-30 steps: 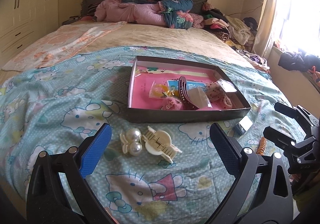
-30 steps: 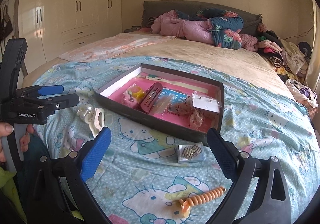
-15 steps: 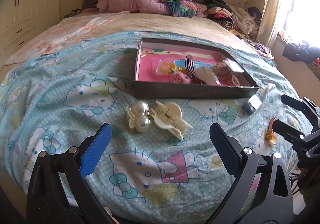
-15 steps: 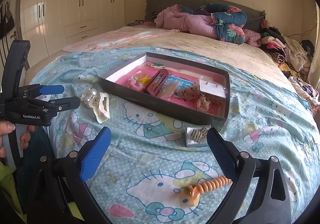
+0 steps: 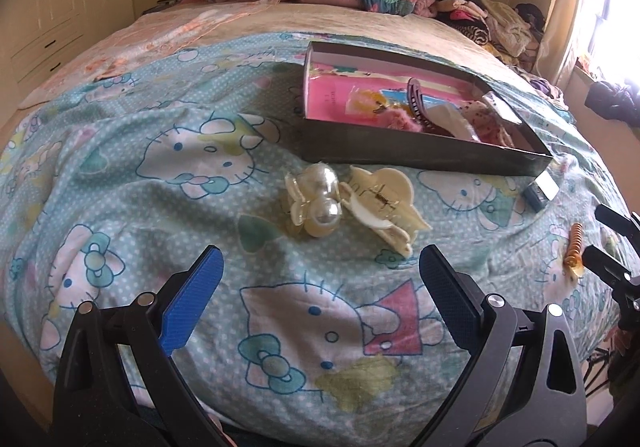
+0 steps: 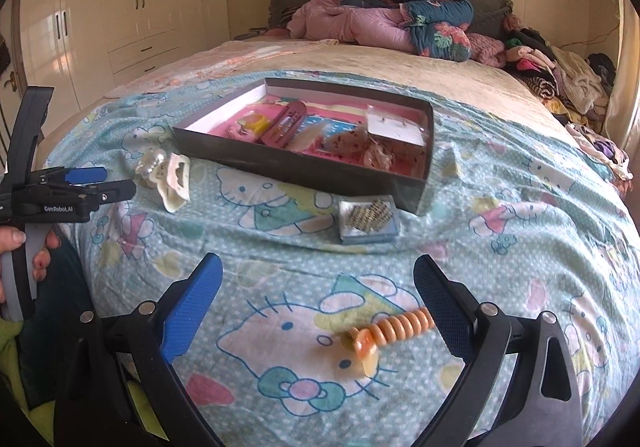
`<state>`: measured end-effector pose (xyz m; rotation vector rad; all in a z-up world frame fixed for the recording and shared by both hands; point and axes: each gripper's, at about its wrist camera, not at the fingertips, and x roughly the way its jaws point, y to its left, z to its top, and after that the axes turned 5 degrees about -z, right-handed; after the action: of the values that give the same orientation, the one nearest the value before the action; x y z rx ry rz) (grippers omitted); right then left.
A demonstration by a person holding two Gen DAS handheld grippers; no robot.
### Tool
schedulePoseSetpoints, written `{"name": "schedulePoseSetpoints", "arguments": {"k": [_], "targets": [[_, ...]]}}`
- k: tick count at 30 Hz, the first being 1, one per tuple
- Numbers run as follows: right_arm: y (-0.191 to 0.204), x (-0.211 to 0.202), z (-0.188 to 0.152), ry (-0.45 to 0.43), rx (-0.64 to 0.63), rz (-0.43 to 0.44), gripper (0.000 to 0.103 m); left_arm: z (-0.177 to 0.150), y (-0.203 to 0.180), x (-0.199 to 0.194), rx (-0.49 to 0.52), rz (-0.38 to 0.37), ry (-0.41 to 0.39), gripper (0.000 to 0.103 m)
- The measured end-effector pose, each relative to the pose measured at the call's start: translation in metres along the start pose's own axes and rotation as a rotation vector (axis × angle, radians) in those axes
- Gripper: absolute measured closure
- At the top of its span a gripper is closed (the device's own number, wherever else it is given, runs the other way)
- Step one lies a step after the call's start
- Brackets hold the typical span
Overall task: Organize jewelry
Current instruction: 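Grasp the pearl hair clip with the left tool while the right grasps the orange beaded hair tie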
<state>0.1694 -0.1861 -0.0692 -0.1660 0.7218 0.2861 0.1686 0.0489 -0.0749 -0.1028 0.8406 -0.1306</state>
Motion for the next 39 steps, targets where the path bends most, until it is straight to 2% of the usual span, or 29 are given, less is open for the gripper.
{"name": "schedulePoseSetpoints", "arguments": {"k": [5, 10, 20, 24, 26, 27, 30, 32, 39], "targets": [[-0.017, 0.003, -0.012, 0.023, 0.041, -0.037, 0.009, 0.006, 0.006, 0.009, -0.011, 0.015, 0.013, 0.022], [-0.032, 0.007, -0.023, 0.05, 0.072, -0.064, 0.009, 0.011, 0.013, 0.021, -0.019, 0.002, 0.043, 0.039], [-0.042, 0.018, -0.034, 0.084, 0.088, -0.068, 0.009, 0.025, 0.003, 0.037, 0.014, -0.026, 0.039, 0.05], [-0.046, 0.025, -0.037, 0.096, 0.101, -0.069, 0.01, 0.03, 0.001, 0.043, 0.013, -0.04, 0.031, 0.059], [-0.049, 0.03, -0.038, 0.105, 0.113, -0.075, 0.011, 0.032, 0.002, 0.045, 0.009, -0.044, 0.026, 0.068], [-0.05, 0.032, -0.039, 0.107, 0.119, -0.074, 0.014, 0.033, 0.002, 0.045, 0.008, -0.043, 0.024, 0.077], [-0.053, 0.035, -0.041, 0.104, 0.13, -0.083, 0.024, 0.036, 0.003, 0.047, -0.002, -0.049, 0.025, 0.077], [-0.055, 0.035, -0.04, 0.098, 0.132, -0.076, 0.035, 0.038, 0.003, 0.048, 0.002, -0.05, 0.024, 0.078], [-0.054, 0.035, -0.037, 0.078, 0.128, -0.058, 0.038, 0.035, -0.002, 0.041, 0.004, -0.08, 0.015, 0.078]]}}
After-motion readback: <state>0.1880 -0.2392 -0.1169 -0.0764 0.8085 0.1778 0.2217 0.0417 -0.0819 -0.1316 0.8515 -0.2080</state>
